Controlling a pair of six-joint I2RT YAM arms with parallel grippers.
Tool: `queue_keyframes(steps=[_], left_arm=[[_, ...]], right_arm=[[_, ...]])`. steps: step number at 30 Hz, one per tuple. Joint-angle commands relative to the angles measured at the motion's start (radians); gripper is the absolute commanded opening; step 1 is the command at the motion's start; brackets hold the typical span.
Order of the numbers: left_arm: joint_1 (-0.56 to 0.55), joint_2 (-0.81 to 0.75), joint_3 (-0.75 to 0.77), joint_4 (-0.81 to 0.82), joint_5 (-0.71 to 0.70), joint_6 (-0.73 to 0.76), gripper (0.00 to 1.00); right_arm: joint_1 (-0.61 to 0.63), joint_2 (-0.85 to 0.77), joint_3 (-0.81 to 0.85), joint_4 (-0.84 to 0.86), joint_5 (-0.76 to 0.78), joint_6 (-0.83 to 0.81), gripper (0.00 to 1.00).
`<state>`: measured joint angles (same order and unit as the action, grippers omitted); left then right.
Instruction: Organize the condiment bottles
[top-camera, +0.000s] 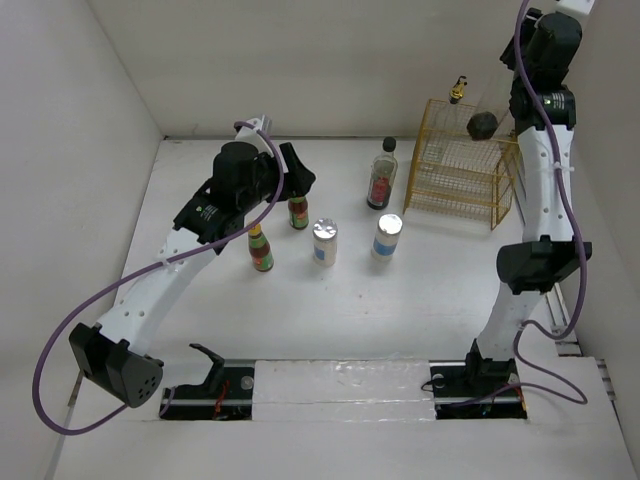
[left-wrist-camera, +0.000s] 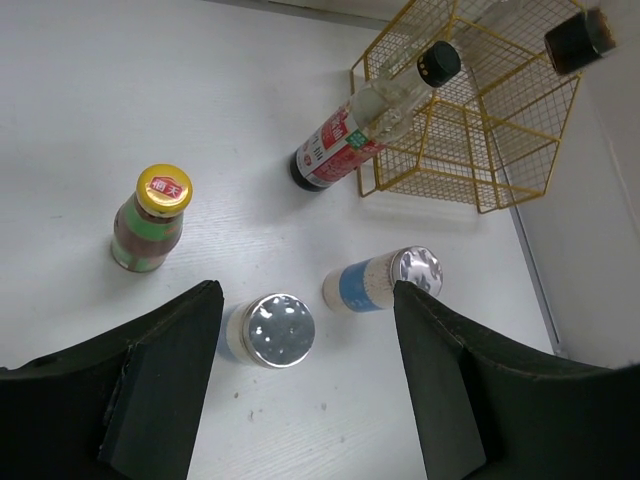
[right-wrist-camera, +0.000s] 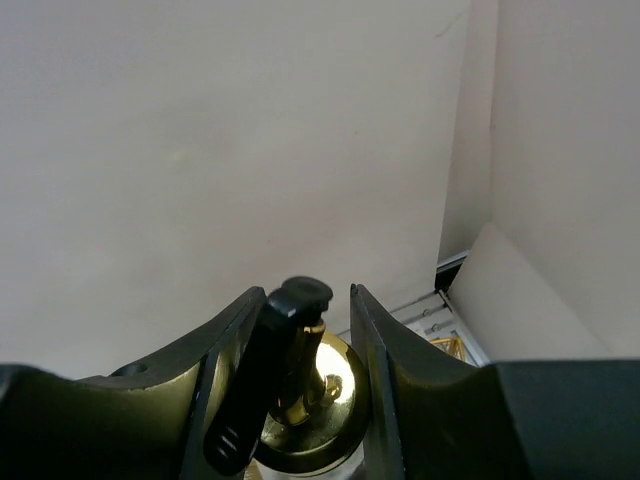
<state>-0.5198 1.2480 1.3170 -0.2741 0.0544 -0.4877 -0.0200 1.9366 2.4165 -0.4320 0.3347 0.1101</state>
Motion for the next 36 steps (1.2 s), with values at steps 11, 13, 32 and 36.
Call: queue_keyframes(steps=[11,13,32,36], left_arm=[[0.001,0.031,0.073,-0.007,-0.016,0.035,0.65],[0.001,0.041,0.082,-0.016,-0.027,0.044,0.65],[0.001,0.088,0.123,-0.053,-0.087,0.103,0.65],[0.001,0.107,0.133,-0.053,-0.087,0.103,0.65]], right_arm=[[-0.02,0.004,0.055,0.194,0.093,0.114,0.0],[-0.02,0.013,0.055,0.194,0.102,0.149,0.0],[-0.029,0.097,0.055,0.283,0.26,0.313,0.0],[-0.029,0.116,0.067,0.305,0.283,0.313,0.0]])
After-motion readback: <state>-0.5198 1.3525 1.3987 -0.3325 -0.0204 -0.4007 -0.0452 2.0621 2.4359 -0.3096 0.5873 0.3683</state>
